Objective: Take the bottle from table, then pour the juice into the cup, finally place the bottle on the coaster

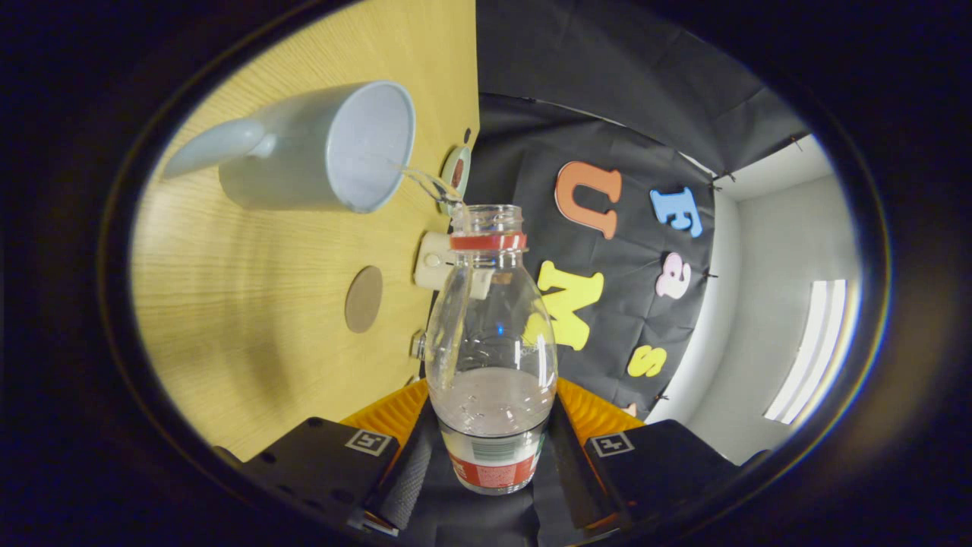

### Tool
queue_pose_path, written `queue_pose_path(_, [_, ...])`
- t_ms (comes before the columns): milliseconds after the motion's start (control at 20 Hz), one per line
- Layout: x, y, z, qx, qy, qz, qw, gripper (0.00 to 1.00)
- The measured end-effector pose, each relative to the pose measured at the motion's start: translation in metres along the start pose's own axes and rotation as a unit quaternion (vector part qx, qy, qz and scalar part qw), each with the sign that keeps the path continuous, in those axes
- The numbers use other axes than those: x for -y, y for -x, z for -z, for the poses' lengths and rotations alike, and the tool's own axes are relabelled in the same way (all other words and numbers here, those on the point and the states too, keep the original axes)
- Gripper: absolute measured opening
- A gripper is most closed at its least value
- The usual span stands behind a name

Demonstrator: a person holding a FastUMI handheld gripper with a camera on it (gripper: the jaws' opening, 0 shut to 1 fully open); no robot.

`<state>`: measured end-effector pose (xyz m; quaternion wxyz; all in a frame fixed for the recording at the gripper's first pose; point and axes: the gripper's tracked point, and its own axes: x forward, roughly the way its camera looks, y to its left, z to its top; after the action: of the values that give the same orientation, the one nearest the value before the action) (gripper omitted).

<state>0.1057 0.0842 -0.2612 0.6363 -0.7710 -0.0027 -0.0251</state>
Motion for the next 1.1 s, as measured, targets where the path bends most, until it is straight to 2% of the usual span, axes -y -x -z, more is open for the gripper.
queue_pose_path(550, [-0.003,0.004,-0.003,-0.001,0.004,-0.021,1.0,0.8])
queue_pose_path(1100, [0.009,0.007,-0.009,0.007,0.033,-0.012,0.999,0.8])
